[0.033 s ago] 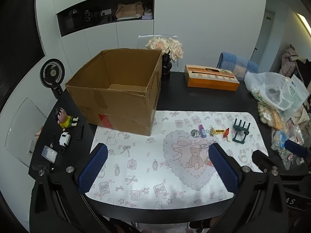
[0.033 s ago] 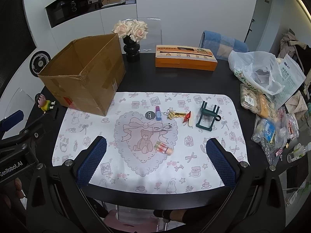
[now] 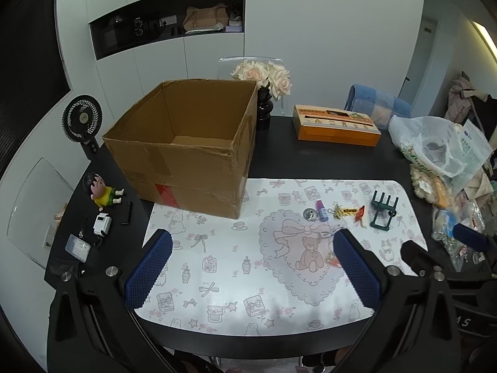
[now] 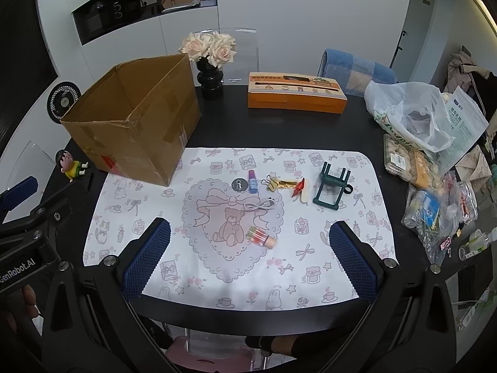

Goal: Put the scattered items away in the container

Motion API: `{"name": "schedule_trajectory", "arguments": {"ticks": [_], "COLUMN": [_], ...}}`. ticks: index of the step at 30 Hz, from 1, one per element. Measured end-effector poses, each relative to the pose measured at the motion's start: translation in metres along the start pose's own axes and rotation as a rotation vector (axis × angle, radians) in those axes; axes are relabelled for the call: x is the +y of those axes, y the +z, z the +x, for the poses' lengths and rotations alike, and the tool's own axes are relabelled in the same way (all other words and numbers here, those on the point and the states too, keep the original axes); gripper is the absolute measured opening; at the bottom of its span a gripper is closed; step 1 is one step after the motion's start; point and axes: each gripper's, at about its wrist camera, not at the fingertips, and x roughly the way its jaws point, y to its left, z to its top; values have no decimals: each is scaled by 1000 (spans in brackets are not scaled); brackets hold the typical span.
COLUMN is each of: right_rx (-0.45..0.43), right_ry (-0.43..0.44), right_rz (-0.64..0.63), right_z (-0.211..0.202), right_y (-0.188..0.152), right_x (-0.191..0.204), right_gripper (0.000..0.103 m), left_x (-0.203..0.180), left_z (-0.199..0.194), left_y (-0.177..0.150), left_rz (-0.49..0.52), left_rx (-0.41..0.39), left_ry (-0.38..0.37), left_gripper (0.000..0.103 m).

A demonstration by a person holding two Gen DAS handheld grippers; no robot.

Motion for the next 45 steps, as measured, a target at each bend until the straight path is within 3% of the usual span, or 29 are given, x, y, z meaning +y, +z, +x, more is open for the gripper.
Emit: {"name": "schedule_trajectory", "arguments": {"ticks": [17, 22, 39, 45], "right_rx": [-5, -3, 2, 3], "right_ry": [17, 18, 9, 7], "right_rz": [15, 13, 14, 21], "right_z": [3, 3, 3, 3], "right_y": [0, 0, -2, -2], "right_x": [-2, -2, 0, -1], "right_gripper": [103, 103, 103, 103], "left_x": [16, 18, 8, 6], "left_z": [8, 7, 6, 6], "left_y": [-1, 1, -1, -2], "left_rz": [-65, -71, -13, 8], "left_rx": [31, 26, 27, 40], "left_ry": [3, 52, 88, 67], "left_gripper": [103, 103, 103, 103]}}
